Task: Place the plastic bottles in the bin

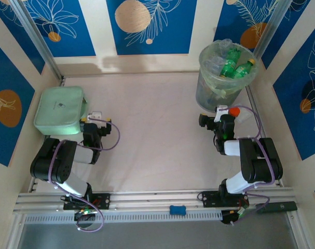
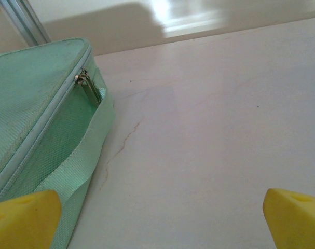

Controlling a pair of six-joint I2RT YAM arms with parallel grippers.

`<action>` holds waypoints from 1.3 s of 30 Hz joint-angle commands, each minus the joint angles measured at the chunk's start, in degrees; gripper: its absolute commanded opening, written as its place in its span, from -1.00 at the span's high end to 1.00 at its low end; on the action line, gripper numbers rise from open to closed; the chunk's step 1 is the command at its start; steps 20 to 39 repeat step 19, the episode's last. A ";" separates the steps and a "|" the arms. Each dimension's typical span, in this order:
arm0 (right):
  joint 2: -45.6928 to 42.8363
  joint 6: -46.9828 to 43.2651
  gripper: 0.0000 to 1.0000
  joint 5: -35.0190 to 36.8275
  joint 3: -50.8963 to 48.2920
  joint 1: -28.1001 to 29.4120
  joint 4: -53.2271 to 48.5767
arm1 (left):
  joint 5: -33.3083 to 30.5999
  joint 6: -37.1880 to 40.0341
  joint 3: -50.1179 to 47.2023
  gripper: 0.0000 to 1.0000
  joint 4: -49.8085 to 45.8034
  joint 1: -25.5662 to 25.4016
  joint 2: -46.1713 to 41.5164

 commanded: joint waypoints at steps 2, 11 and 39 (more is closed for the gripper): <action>0.36 -0.31 -0.98 -0.71 0.16 0.20 1.65 | 0.98 -0.69 1.14 -0.99 0.31 0.33 0.53; 0.43 -0.60 -0.98 -1.64 0.06 0.24 1.87 | 1.03 -0.71 1.26 -0.99 -0.06 0.31 0.50; 0.45 -0.76 -0.98 -2.99 0.20 -0.16 1.61 | 1.03 -0.78 1.34 -0.99 -0.12 0.32 0.55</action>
